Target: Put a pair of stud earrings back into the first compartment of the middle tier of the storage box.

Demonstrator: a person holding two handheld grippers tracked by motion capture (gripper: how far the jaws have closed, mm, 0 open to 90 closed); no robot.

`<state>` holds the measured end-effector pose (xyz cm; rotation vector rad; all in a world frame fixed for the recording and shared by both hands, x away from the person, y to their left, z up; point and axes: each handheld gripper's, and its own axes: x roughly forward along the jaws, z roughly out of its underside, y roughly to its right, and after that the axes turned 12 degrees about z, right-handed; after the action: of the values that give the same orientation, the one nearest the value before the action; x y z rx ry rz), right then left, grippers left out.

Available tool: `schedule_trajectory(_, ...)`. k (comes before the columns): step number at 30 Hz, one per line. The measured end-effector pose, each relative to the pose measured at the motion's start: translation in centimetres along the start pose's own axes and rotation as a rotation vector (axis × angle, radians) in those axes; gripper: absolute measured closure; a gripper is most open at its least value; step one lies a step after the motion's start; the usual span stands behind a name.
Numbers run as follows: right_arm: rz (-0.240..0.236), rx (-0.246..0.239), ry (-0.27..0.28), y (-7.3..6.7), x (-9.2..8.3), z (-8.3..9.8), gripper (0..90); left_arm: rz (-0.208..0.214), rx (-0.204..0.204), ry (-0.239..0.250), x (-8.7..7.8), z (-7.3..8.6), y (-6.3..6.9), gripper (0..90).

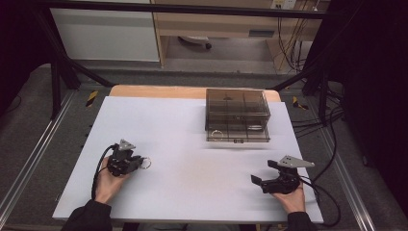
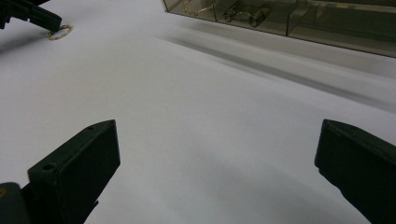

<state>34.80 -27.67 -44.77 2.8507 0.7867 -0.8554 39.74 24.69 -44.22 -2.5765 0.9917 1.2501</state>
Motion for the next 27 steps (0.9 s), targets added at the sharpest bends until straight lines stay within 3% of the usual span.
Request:
schedule_trajectory(21,0.0,0.002,0.002,0.01,-0.02,-0.01,0.5,-0.029,0.008,-0.018,0.11,-0.22,0.3,85.6)
schedule_trajectory(27,-0.001,0.002,0.0,0.01,-0.01,-0.01,0.5,-0.013,-0.001,-0.017,-0.02,-0.28,0.24,86.4)
